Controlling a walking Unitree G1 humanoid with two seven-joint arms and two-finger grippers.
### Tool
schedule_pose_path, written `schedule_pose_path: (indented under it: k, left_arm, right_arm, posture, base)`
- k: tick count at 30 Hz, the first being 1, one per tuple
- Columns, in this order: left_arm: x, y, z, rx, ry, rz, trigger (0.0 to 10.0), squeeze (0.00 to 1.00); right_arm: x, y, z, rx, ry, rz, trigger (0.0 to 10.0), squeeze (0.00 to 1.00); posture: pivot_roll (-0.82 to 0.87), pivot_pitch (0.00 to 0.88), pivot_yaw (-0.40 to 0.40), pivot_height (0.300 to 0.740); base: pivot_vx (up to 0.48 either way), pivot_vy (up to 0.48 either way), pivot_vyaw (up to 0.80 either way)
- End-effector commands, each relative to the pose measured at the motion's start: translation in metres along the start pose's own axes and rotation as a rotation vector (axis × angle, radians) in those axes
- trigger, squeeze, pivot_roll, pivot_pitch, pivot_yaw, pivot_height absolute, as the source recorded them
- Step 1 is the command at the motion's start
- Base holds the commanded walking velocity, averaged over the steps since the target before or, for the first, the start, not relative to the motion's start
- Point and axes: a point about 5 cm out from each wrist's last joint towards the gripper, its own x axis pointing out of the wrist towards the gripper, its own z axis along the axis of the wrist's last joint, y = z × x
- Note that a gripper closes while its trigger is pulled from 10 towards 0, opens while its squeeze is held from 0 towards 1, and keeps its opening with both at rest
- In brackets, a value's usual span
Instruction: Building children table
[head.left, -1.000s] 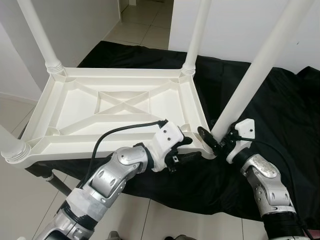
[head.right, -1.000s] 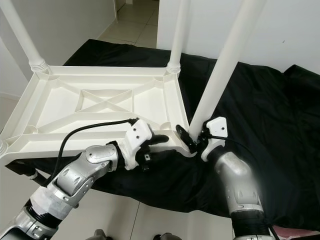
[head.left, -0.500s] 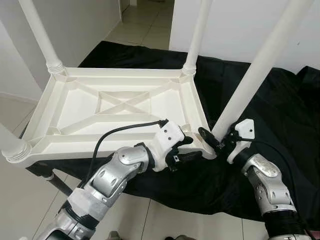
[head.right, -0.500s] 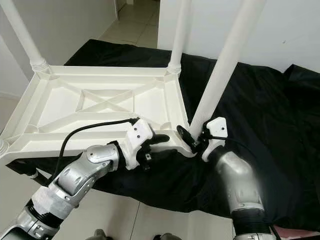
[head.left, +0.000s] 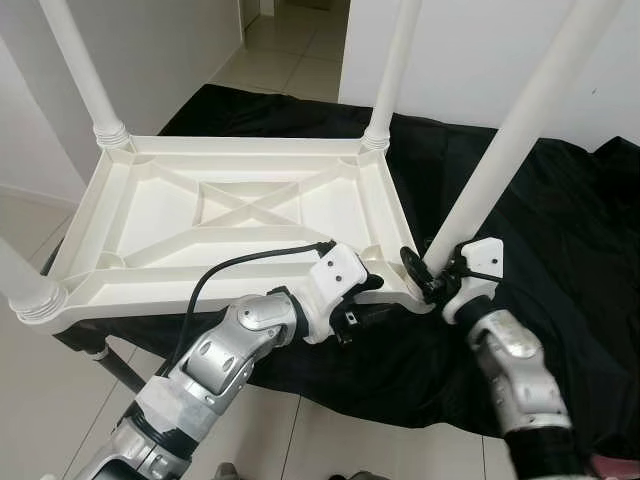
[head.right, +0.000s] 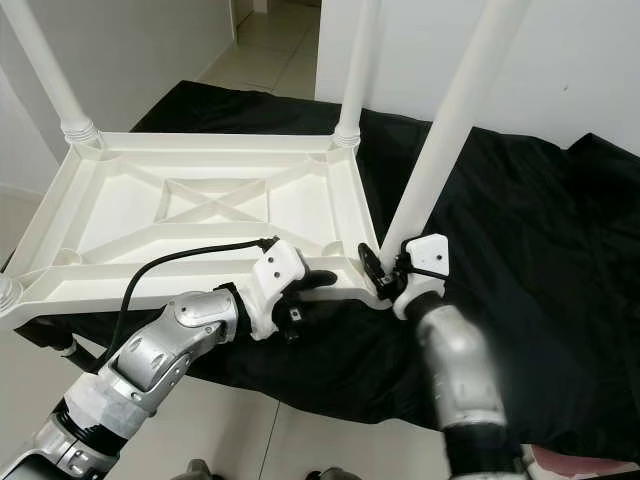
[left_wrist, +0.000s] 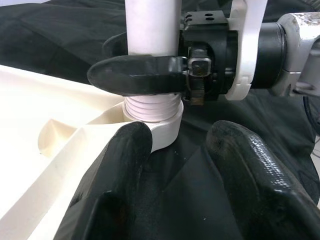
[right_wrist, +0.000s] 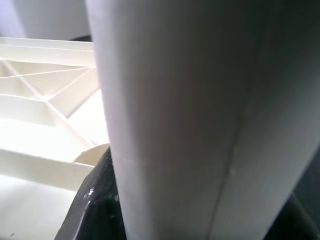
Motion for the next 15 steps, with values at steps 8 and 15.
schedule_pose_path:
  k: [8, 15]
  left_arm:
    - [-0.002, -0.001, -0.003, 0.002, 0.011, -0.024, 10.0, 0.00]
    - [-0.002, 0.000, -0.003, -0.002, 0.009, -0.019, 10.0, 0.00]
  right_arm:
    - [-0.007, 0.015, -0.006, 0.055, 0.046, -0.265, 10.0, 0.00]
    - [-0.010, 0.030, -0.011, 0.110, 0.056, -0.464, 10.0, 0.00]
  posture:
    - [-0.01, 0.098, -0.065, 0.740]
    - [-0.01, 0.106, -0.066, 0.740]
  base:
    - [0.000, 0.000, 0.00]
    - [0.000, 0.000, 0.00]
